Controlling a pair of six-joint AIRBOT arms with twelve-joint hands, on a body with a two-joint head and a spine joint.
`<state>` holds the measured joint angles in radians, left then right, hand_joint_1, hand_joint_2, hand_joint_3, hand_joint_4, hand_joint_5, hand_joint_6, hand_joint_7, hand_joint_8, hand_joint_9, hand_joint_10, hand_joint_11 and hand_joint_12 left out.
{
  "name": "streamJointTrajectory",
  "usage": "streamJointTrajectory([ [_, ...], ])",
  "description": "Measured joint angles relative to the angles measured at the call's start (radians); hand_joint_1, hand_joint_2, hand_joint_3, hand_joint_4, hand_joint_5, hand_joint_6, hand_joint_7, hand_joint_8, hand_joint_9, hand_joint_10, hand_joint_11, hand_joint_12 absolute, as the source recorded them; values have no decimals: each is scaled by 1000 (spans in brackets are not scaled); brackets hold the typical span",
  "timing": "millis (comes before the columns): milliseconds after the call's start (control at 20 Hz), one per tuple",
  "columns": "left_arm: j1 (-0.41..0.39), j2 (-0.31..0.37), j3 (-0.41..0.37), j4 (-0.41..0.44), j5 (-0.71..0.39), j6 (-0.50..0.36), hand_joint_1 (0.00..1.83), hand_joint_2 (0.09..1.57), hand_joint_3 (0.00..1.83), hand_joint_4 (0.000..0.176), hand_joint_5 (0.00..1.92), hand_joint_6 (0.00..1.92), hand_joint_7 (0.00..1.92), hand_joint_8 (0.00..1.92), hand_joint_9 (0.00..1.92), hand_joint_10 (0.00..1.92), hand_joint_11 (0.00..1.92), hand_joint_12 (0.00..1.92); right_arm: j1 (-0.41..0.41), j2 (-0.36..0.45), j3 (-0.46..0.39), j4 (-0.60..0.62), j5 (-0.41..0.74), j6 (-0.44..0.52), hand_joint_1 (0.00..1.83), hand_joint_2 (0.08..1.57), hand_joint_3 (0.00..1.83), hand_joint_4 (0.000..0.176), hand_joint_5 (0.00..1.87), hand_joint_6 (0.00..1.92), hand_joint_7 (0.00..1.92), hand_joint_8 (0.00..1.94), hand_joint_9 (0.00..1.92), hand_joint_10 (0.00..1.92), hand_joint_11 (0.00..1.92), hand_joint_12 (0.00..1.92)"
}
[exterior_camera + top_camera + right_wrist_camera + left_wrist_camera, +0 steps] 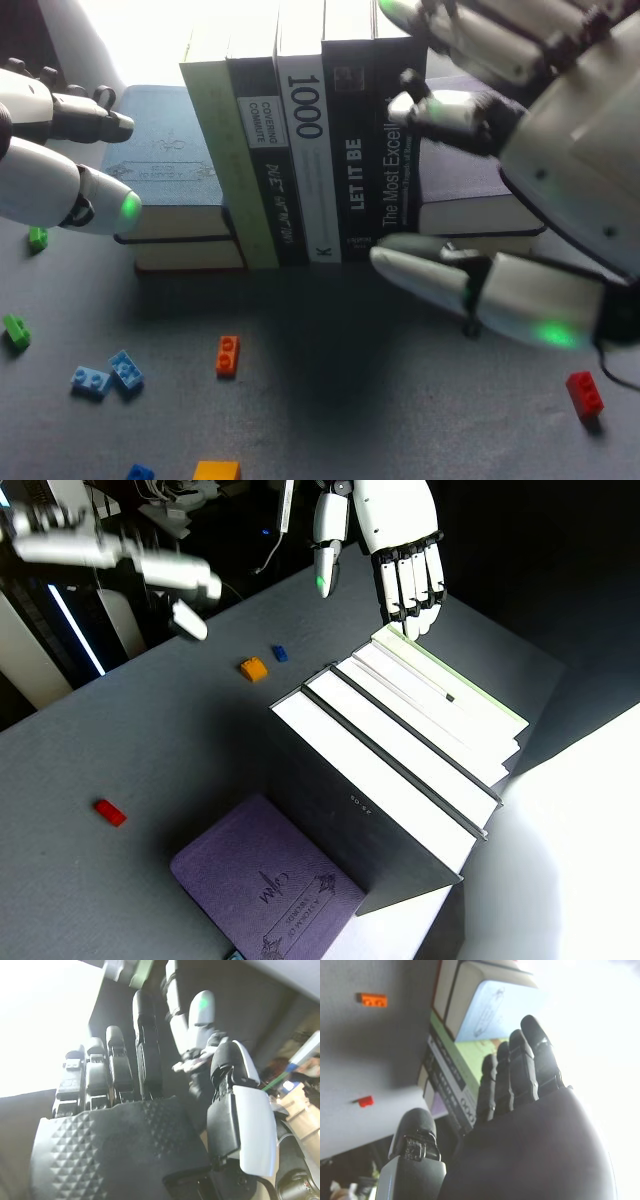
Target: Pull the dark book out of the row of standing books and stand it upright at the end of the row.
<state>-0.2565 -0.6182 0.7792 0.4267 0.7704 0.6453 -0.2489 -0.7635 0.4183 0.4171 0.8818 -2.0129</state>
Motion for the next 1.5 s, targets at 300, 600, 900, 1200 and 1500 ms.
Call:
streamJointTrajectory([
  [300, 0, 0, 0, 0, 0, 0, 0, 1284, 0, 7, 86, 6, 130, 2, 151, 3, 0, 743, 87, -148, 182, 14, 10, -7, 0, 1147, 0, 0, 783, 26, 139, 6, 0, 0, 0, 0],
  [600, 0, 0, 0, 0, 0, 0, 0, 1296, 0, 5, 76, 0, 129, 1, 145, 1, 0, 706, 128, -281, 349, 11, -29, -30, 0, 1145, 0, 0, 761, 13, 144, 5, 3, 1, 0, 0],
  [900, 0, 0, 0, 0, 0, -7, 0, 1308, 2, 0, 68, 2, 130, 1, 146, 4, 0, 723, 133, -355, 410, -13, -60, -27, 0, 1155, 2, 8, 753, 7, 157, 8, 13, 5, 0, 0],
  [1200, 2, 0, 0, 0, -1, -8, 0, 1313, 3, 4, 101, 6, 139, 0, 154, 1, 0, 726, 106, -360, 412, -13, -57, -35, 0, 1155, 2, 3, 768, 11, 189, 14, 31, 11, 0, 0],
  [1500, 2, 0, 0, 0, -1, -8, 0, 1312, 0, 8, 129, 3, 147, 0, 162, 0, 0, 752, 71, -323, 339, 2, -28, -86, 0, 1152, 1, 0, 778, 13, 196, 11, 42, 13, 0, 0],
])
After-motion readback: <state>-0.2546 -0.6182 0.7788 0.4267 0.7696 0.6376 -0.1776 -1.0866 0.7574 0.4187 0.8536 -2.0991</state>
